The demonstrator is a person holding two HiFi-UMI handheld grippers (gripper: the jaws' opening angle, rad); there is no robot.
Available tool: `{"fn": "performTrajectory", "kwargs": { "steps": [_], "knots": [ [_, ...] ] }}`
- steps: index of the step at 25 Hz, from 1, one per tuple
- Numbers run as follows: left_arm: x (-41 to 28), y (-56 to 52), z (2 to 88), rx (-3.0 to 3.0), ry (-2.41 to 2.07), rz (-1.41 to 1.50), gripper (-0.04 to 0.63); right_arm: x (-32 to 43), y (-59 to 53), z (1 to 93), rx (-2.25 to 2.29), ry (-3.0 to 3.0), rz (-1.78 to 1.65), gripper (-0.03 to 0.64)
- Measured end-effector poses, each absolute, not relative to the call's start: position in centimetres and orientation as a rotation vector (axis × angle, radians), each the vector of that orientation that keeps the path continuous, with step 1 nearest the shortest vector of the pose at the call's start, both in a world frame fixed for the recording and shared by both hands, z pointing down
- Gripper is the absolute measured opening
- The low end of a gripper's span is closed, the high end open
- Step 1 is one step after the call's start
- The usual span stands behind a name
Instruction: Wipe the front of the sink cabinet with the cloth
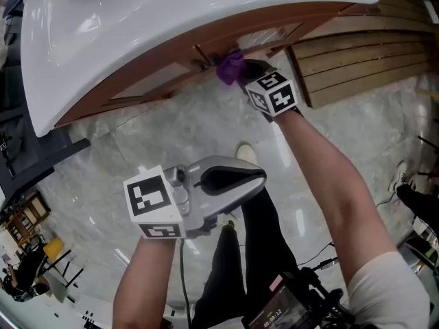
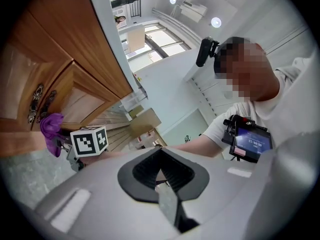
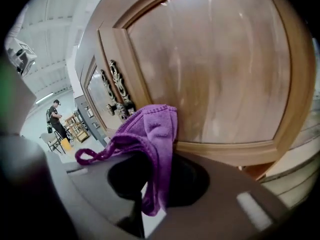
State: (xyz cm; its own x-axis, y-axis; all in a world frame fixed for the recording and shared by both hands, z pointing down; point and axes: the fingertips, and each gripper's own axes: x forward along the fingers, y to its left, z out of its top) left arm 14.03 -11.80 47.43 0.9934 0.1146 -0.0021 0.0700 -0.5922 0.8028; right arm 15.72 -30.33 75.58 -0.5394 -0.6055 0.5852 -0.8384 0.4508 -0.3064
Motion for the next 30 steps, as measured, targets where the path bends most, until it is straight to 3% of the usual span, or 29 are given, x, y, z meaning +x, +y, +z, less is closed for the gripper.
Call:
{"fn": "performTrajectory", "kwargs": {
  "steps": [20,30],
  "knots": [
    [18.1,-13.2,47.4,2.204,0.226,0.074,0.006,39.3,-31.0,76.8,1.558,-1.948,0.824,0.075],
    [17.3,-11.9,45.0,2.216,0.239,0.107,0.006,38.9,-26.9,73.3,1.520,-1.924,0.890,0.075]
  ]
}}
